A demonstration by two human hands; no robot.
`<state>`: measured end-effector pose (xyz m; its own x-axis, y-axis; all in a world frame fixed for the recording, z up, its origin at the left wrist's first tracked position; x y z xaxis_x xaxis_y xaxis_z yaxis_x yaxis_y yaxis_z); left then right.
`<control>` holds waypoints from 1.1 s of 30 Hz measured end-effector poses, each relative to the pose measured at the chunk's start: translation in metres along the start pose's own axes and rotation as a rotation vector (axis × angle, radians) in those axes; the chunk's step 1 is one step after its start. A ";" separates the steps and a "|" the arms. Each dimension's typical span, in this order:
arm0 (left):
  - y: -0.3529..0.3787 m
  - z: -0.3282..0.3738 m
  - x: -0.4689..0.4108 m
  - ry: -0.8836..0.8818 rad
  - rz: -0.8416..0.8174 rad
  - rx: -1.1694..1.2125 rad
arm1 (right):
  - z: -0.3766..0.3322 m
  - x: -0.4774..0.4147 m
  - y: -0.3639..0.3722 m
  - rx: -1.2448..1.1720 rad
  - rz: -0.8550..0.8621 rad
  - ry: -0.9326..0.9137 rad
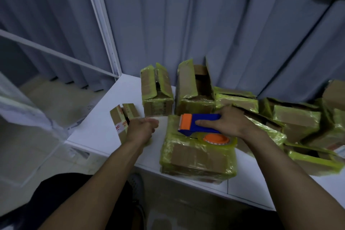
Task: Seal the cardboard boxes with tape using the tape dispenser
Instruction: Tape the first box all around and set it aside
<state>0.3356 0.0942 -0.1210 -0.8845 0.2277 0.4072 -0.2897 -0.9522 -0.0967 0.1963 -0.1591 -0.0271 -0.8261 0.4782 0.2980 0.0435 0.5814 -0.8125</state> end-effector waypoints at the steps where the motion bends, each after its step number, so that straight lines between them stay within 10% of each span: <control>1: -0.003 -0.004 0.000 -0.004 0.007 0.000 | -0.005 -0.002 0.003 0.027 -0.012 -0.012; 33: 0.031 -0.091 -0.016 -0.250 -0.223 -0.139 | -0.024 -0.023 0.044 0.261 -0.088 0.014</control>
<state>0.3079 0.0792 -0.2133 -0.6823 0.3537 0.6398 -0.5274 -0.8442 -0.0958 0.2308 -0.1283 -0.0576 -0.8122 0.4434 0.3790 -0.1762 0.4330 -0.8840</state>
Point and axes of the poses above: each hand's wrist, its own x-axis away from the middle knuckle, its own y-axis out of the palm, z = x × y, the point moved 10 cm from there along -x, towards the middle knuckle, and after that the axes turned 2 degrees about y, right-handed, at the moved point
